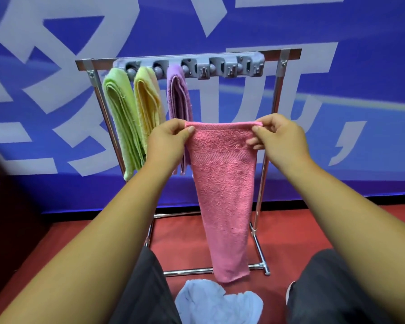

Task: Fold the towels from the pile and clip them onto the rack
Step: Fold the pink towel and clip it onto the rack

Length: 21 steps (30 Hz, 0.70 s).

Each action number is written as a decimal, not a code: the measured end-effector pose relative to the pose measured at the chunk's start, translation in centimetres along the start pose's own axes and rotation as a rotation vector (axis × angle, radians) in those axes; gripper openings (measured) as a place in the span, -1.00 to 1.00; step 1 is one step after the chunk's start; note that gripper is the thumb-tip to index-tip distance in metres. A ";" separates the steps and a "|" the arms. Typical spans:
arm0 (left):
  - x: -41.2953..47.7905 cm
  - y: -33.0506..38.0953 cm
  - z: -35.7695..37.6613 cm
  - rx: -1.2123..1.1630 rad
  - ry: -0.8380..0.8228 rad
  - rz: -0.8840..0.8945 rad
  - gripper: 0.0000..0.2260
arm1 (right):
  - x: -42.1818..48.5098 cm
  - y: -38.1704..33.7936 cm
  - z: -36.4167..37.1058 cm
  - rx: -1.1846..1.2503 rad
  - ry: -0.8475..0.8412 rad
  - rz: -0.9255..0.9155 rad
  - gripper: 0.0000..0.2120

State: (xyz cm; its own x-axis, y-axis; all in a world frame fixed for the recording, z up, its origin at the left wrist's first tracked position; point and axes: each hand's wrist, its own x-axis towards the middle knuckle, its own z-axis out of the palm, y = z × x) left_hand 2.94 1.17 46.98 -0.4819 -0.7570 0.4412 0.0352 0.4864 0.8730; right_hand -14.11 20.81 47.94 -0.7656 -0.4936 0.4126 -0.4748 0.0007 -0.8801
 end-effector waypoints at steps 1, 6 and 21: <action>-0.2 0.2 0.0 -0.020 -0.013 -0.001 -0.94 | -0.1 -0.1 -0.2 -0.049 0.026 0.001 -0.90; -1.2 0.6 0.4 -0.114 -0.051 -0.048 -0.89 | 0.3 0.5 -0.8 -0.143 0.073 -0.018 -0.90; -1.9 -0.1 1.2 -0.229 0.004 -0.100 -0.87 | -1.8 1.9 0.2 0.075 0.059 0.014 -0.98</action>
State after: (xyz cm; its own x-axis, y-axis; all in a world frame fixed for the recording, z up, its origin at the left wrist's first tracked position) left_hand 2.84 3.08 45.75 -0.4897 -0.7981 0.3510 0.1853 0.2981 0.9364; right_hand -13.57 21.47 45.46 -0.7971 -0.4419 0.4116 -0.4320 -0.0590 -0.8999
